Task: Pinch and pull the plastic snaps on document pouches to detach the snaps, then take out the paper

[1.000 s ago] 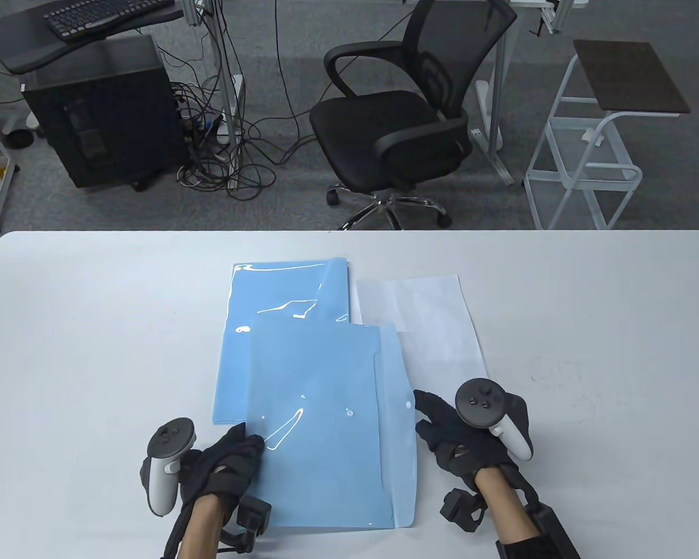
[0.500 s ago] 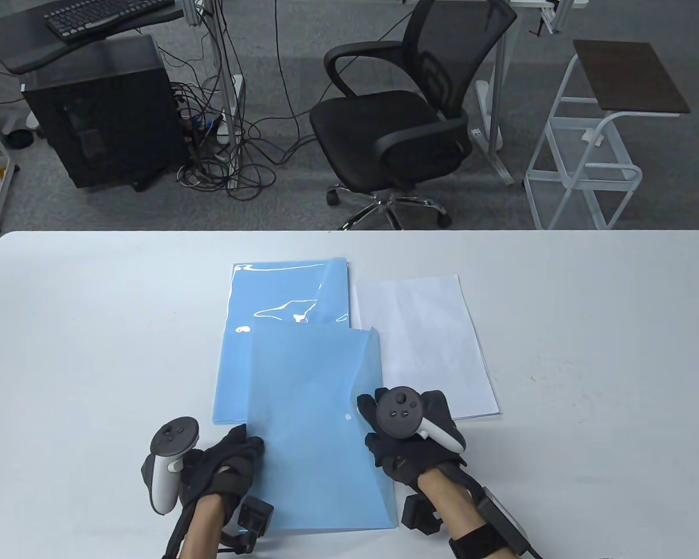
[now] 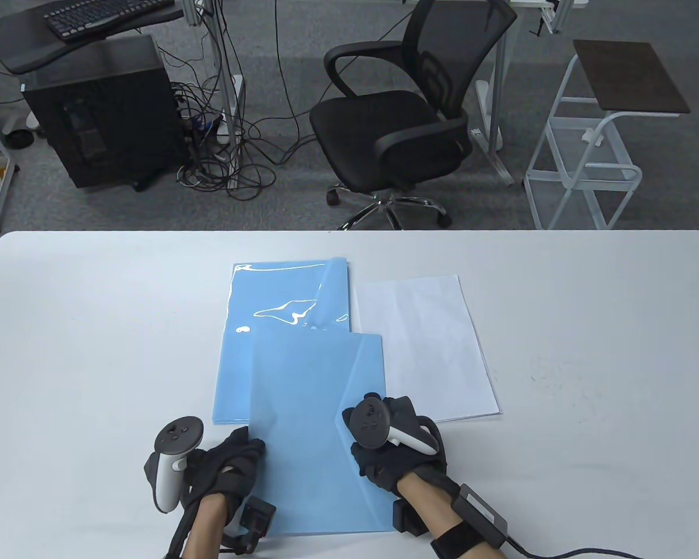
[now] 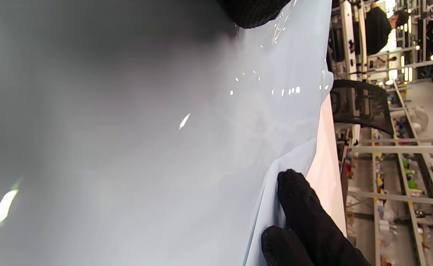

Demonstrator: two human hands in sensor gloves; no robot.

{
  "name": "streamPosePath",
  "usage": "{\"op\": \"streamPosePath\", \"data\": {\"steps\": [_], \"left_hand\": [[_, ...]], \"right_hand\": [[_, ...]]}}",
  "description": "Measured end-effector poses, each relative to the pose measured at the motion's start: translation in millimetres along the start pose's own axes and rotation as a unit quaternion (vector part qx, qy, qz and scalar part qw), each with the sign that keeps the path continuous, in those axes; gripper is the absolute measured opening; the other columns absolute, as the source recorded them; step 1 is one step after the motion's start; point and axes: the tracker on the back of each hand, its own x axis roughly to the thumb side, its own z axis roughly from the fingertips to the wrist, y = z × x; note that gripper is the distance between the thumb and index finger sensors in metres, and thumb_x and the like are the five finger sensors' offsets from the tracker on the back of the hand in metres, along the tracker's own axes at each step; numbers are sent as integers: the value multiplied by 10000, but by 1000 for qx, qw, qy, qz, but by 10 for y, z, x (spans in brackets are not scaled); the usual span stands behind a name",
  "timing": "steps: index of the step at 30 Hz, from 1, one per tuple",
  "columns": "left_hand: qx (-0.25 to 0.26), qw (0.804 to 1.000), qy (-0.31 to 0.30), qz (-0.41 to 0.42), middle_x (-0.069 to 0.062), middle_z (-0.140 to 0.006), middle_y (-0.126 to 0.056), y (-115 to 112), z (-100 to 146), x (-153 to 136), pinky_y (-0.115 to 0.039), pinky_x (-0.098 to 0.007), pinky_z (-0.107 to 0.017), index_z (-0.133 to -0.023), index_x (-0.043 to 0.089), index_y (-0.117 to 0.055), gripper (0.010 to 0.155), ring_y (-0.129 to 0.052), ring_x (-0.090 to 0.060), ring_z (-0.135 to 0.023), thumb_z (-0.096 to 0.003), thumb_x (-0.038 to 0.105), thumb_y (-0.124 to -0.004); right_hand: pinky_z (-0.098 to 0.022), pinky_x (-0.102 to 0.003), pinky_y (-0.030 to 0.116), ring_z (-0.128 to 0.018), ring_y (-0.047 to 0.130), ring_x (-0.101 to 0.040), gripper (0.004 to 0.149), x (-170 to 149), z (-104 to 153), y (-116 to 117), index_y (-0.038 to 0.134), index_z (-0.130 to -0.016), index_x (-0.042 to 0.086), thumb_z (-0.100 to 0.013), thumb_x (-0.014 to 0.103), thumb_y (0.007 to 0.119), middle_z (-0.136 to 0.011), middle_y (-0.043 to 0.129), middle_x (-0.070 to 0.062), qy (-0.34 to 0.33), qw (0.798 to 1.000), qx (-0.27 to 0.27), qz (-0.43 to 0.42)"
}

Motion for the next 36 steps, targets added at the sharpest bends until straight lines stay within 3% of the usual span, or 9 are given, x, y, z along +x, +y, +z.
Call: {"op": "streamPosePath", "data": {"steps": [5, 13, 15, 20, 29, 36], "left_hand": [[2, 1000, 1, -2, -56, -899, -881, 0, -5, 0, -901, -417, -456, -1057, 117, -570, 484, -1036, -283, -619, -598, 253, -641], [0, 1000, -1, 3, -61, -901, -879, 1, -1, 13, -905, -412, -452, -1058, 112, -568, 487, -1038, -280, -618, -598, 254, -640], [-1, 1000, -3, 6, -59, -901, -880, 2, 2, 15, -905, -411, -452, -1058, 113, -567, 486, -1038, -280, -620, -599, 256, -639], [0, 1000, -7, 5, -58, -903, -878, 8, 3, 18, -906, -410, -453, -1058, 113, -567, 486, -1038, -280, -621, -599, 256, -640], [-5, 1000, -14, 18, -56, -905, -876, 32, 27, 20, -906, -405, -452, -1057, 117, -566, 483, -1037, -275, -622, -601, 259, -639], [-4, 1000, -21, 17, -60, -907, -875, 33, 28, 24, -904, -409, -452, -1058, 113, -563, 484, -1036, -277, -623, -601, 251, -643]], "right_hand": [[-633, -796, 319, -974, 230, -656, 571, -21, -44, -17, 473, -1101, 123, -585, 254, 681, -1168, 249, -360, 5, 1000, -11, -10], [-645, -794, 333, -988, 269, -657, 539, 87, -70, 18, 503, -1076, 121, -580, 236, 679, -1178, 306, -364, 4, 998, -28, 58], [-646, -790, 347, -991, 279, -651, 554, 120, -71, 17, 493, -1082, 113, -579, 255, 677, -1181, 311, -358, 4, 996, -25, 88], [-631, -807, 323, -977, 232, -671, 597, 78, -38, -72, 518, -1115, 129, -579, 323, 698, -1176, 238, -357, 9, 998, -12, 53], [-619, -836, 408, -1004, 356, -696, 719, -152, 357, -483, 480, -1147, 134, -565, 493, 702, -1212, 343, -372, 14, 993, -121, 1], [-616, -846, 421, -1011, 367, -702, 798, -533, 784, -693, 438, -1167, 140, -551, 583, 684, -1226, 328, -366, 44, 979, -197, -18]]}}
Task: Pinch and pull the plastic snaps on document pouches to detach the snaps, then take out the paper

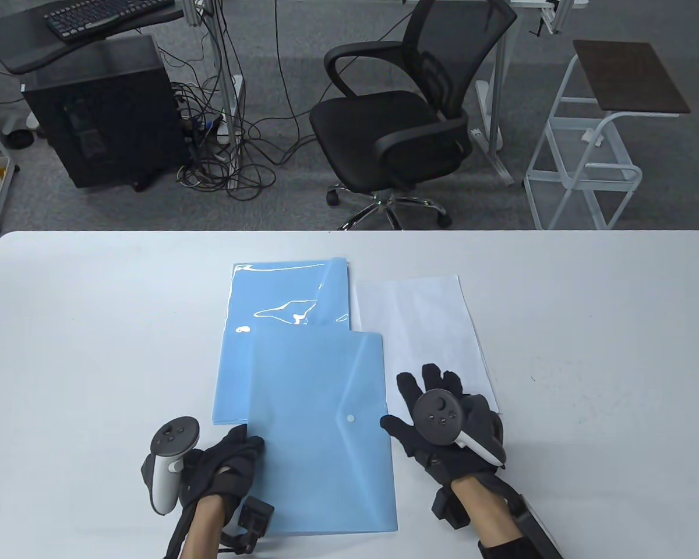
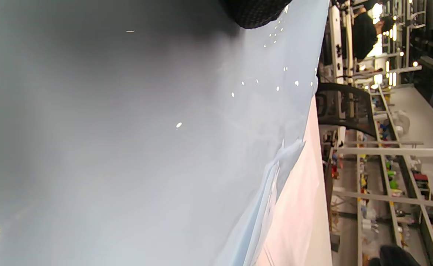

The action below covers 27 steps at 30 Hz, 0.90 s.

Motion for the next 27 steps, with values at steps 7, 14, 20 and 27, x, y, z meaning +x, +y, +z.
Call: {"op": "streamPosePath", "data": {"steps": [7, 14, 20, 27], "left_hand": [[-12, 1000, -2, 5, -85, -926, -855, -8, 8, 14, -895, -430, -457, -1063, 99, -550, 503, -1023, -304, -637, -582, 198, -654], [-18, 1000, -10, 23, -84, -907, -860, 13, 30, 33, -894, -421, -443, -1063, 98, -550, 505, -1024, -288, -603, -576, 184, -652], [-24, 998, -36, 47, -76, -896, -860, 121, 89, 188, -884, -423, -435, -1057, 94, -557, 496, -1013, -290, -584, -581, 192, -659], [41, 997, -37, 43, -52, -863, -878, 383, -15, 464, -888, -400, -412, -1033, 104, -589, 466, -1016, -261, -546, -594, 230, -676]], "right_hand": [[-607, -852, 403, -1001, 335, -718, 817, -392, 147, -86, 415, -1175, 131, -555, 599, 667, -1226, 287, -368, 49, 998, -43, -16], [-601, -852, 401, -993, 339, -723, 823, -602, 139, 68, 414, -1174, 120, -555, 605, 657, -1221, 290, -376, 71, 997, -26, -28], [-600, -849, 412, -993, 363, -719, 818, -627, 154, 47, 428, -1170, 113, -556, 601, 660, -1217, 316, -379, 69, 996, -31, -48], [-600, -842, 425, -987, 386, -718, 815, -647, 160, 82, 443, -1165, 99, -557, 595, 662, -1211, 335, -385, 73, 996, -21, -52]]}}
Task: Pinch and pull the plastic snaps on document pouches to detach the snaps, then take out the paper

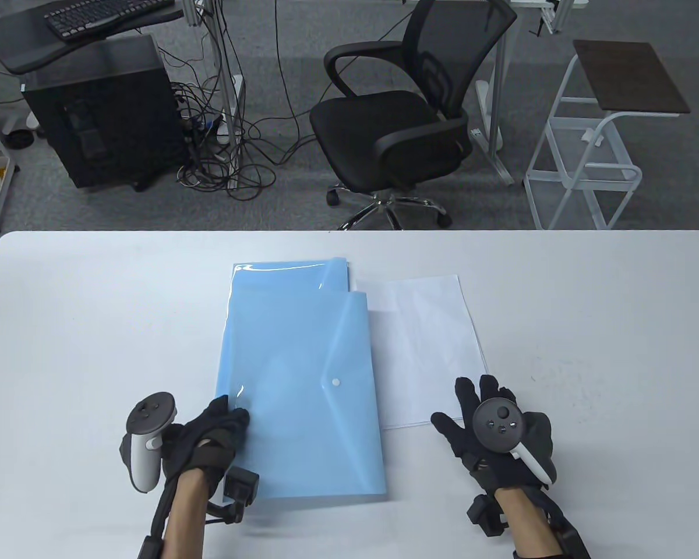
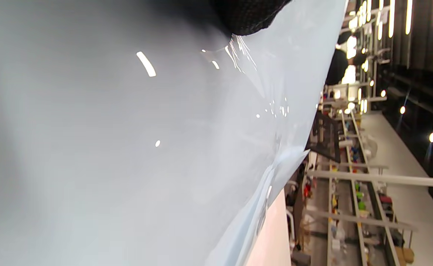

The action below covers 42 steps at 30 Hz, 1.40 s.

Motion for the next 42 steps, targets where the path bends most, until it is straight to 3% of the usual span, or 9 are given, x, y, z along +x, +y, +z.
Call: {"op": "streamPosePath", "data": {"steps": [7, 15, 22, 28, 34, 36, 39, 40, 42], "left_hand": [[57, 998, 2, -10, -29, -812, -922, 198, -420, 254, -895, -395, -386, -1012, 126, -655, 448, -1029, -244, -498, -591, 266, -713], [82, 995, 32, -41, -30, -783, -945, 299, -902, 262, -894, -405, -375, -994, 141, -716, 438, -1033, -250, -475, -581, 282, -747], [99, 991, 64, -67, -41, -772, -950, 325, -1163, 199, -894, -405, -372, -985, 124, -730, 445, -1038, -250, -465, -578, 302, -761], [134, 983, 73, -107, -62, -830, -919, 333, -1197, 217, -893, -416, -399, -1084, 135, -587, 579, -1037, -270, -512, -569, 309, -785], [157, 976, 60, -135, -174, -989, -791, 355, -1096, 266, -851, -493, -491, -1118, 116, -513, 654, -975, -376, -684, -566, 323, -795], [180, 968, 51, -167, -196, -1044, -734, 367, -999, 322, -822, -533, -532, -1121, 120, -507, 662, -918, -443, -778, -567, 343, -792], [253, 935, 22, -248, -178, -1132, -647, 336, -775, 444, -736, -616, -620, -1123, 170, -523, 642, -799, -512, -919, -567, 349, -789], [259, 921, 13, -290, -163, -1149, -625, 301, -693, 498, -712, -632, -635, -1128, 181, -510, 651, -763, -520, -952, -567, 370, -783], [252, 915, -2, -317, -153, -1180, -573, 219, -572, 578, -668, -665, -651, -1144, 190, -470, 689, -700, -540, -994, -567, 399, -783]], "right_hand": [[-599, -839, 433, -984, 400, -717, 812, -56, 13, -2, 449, -1162, 93, -558, 592, 663, -1209, 349, -387, 6, 1000, 2, -8], [-598, -838, 438, -981, 407, -720, 811, -78, -14, 11, 454, -1160, 93, -556, 592, 664, -1206, 357, -389, 11, 1000, 7, -9], [-599, -836, 439, -979, 410, -720, 812, -67, -31, 17, 454, -1160, 91, -556, 592, 664, -1206, 360, -390, 9, 1000, 11, -10], [-598, -835, 442, -980, 416, -717, 812, -61, -63, 31, 455, -1160, 90, -556, 591, 664, -1205, 366, -389, 9, 1000, 17, -7], [-598, -835, 443, -979, 416, -719, 811, -53, -51, 28, 457, -1159, 90, -556, 591, 664, -1204, 367, -391, 8, 1000, 14, -7], [-599, -834, 443, -980, 416, -716, 810, -54, -44, 25, 456, -1159, 89, -557, 590, 664, -1203, 366, -392, 8, 1000, 13, -8], [-598, -835, 442, -979, 417, -717, 812, -56, -41, 21, 455, -1160, 88, -557, 591, 664, -1203, 366, -393, 9, 1000, 10, -11], [-599, -834, 442, -979, 415, -717, 813, -52, -42, 21, 453, -1160, 90, -557, 592, 663, -1203, 364, -392, 9, 1000, 8, -11], [-600, -834, 440, -980, 411, -718, 812, -43, -42, 21, 454, -1160, 91, -557, 592, 664, -1205, 361, -389, 8, 1000, 5, -11]]}}
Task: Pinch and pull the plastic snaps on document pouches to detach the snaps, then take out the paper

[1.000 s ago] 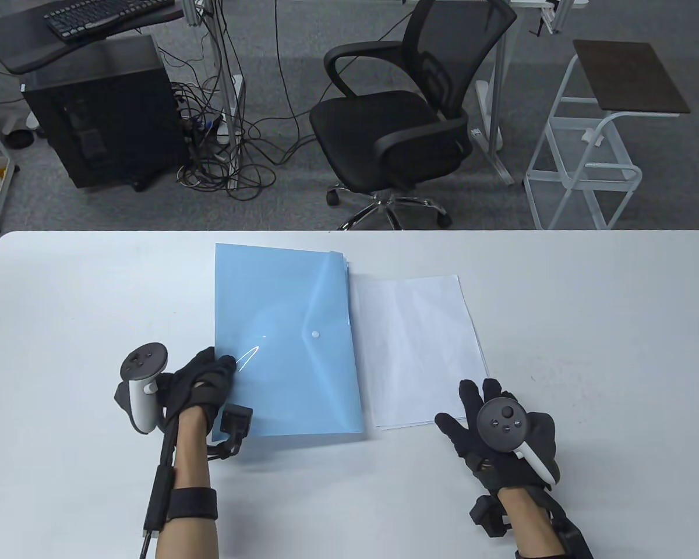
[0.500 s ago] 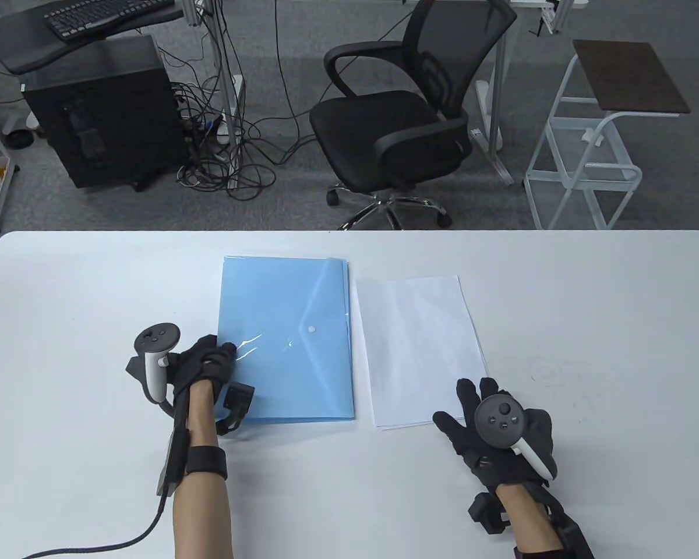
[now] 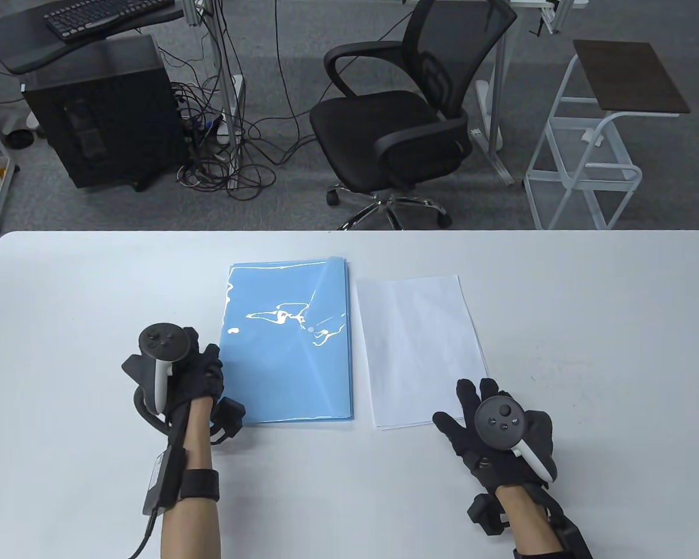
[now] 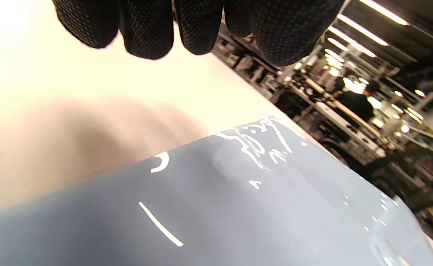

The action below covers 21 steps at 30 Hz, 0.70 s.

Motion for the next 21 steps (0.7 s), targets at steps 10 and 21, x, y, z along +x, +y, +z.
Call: {"op": "streamPosePath", "data": {"steps": [10, 21], "left_hand": [[-12, 983, -144, -114, -188, -1243, -296, 100, 835, 481, -511, -773, -663, -1187, 240, -221, 923, -420, -631, -1069, -544, 621, -762], [-29, 954, -213, -211, -170, -1235, -149, -177, 1288, 317, -384, -794, -683, -1183, 311, -134, 954, -231, -639, -1077, -532, 704, -710]], "right_hand": [[-604, -836, 428, -985, 391, -718, 813, 37, 72, -52, 446, -1162, 96, -557, 596, 660, -1209, 346, -385, -9, 1000, -18, 2], [-608, -843, 386, -992, 315, -720, 837, 66, 142, -64, 398, -1172, 101, -554, 608, 646, -1217, 278, -377, -7, 999, -40, 12]]}}
